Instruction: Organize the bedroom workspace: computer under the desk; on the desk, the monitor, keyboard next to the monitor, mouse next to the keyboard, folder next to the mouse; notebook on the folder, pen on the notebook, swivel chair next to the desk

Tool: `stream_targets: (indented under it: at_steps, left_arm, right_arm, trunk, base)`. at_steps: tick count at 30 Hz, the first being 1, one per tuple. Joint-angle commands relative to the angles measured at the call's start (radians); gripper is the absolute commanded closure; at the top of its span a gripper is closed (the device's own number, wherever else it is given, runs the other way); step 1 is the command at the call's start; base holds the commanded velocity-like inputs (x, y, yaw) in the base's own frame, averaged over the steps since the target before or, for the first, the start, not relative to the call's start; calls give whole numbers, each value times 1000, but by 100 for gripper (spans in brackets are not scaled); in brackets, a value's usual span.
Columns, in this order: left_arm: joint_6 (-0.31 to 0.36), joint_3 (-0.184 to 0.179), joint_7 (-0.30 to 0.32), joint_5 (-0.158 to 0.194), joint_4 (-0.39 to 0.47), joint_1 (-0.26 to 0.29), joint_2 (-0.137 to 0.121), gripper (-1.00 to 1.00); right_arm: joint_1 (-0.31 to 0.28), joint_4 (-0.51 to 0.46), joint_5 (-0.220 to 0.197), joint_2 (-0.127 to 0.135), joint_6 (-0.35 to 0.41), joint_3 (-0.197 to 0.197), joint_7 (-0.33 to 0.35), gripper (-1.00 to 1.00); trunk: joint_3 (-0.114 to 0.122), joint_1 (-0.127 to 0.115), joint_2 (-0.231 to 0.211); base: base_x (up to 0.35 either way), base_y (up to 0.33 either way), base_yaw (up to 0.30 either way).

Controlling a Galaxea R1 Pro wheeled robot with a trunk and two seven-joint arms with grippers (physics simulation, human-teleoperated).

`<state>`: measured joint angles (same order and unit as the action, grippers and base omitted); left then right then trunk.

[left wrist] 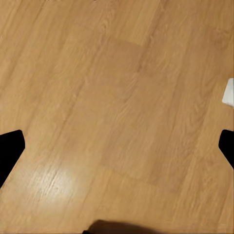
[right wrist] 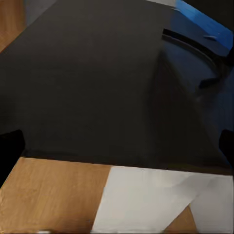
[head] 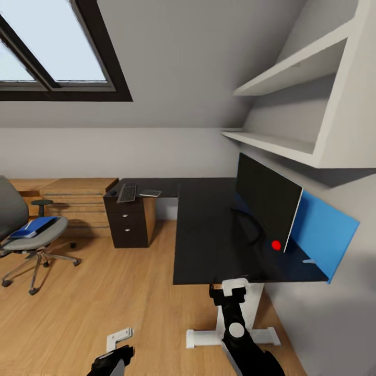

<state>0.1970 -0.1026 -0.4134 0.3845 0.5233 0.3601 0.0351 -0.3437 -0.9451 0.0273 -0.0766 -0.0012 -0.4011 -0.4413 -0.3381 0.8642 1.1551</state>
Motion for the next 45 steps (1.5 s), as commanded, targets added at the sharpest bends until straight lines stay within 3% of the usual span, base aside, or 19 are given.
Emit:
stream_targets:
  at_steps: [1,5,6,8,10,11,21,26,30,39,45]
  left_arm:
    - [-7,-17,-6,-2,-9,0,2,-100]
    - [-69,-57,-2,-16,-49,0,5,-100]
    - [-112,-71,-2,-19,-66,0,6,-100]
    - [-139,-78,-2,-21,-75,0,8,-100]
    - [-150,-81,-2,-22,-78,0,8,-100]
    - [-159,-84,-2,-23,-82,0,11,-100]
    - [-179,-89,-4,-24,-146,0,26,-100]
    - [-243,-91,-8,-25,-174,0,54,-100]
    - [-306,-94,-5,-26,-238,0,66,-100]
    - [-322,-97,1,-26,-276,0,69,-100]
    - [-308,-93,113,-22,-280,0,64,-100]
  right_arm:
    - [-1,29,3,-8,-4,-8,-4,-100]
    - [-1,151,2,-31,-47,-13,-1,-100]
    - [-1,252,2,-39,-105,-13,0,-100]
    - [-1,346,1,-43,-179,-13,1,-100]
    - [-1,395,1,-45,-232,-12,0,-100]
    - [-1,453,0,-45,-303,-9,-1,-100]
    - [-1,720,-4,-48,-570,-10,1,-100]
    - [-1,735,-5,-51,-600,-10,1,-100]
    - [-1,738,-4,-51,-607,-10,1,-100]
    - [-1,740,-5,-54,-609,-10,2,-100]
    - [-1,741,-4,-58,-603,-10,4,-100]
  trunk:
    - [-1,0,1]
    - [-1,0,1]
    - [-1,0,1]
    - [-1,0,1]
    - [-1,0,1]
    - [-1,0,1]
    - [-1,0,1]
    - [-2,0,1]
    - [9,-16,-27]
    - [32,-50,-90]
    - [48,-73,-132]
  base:
    - [-157,306,0]
    - [-156,307,0]
    - [-153,308,0]
    - [-152,308,0]
    - [-151,308,0]
    - [-150,309,0]
    - [-91,296,77]
    - [10,66,253]
    - [2,16,263]
    - [0,2,266]
    - [0,0,268]
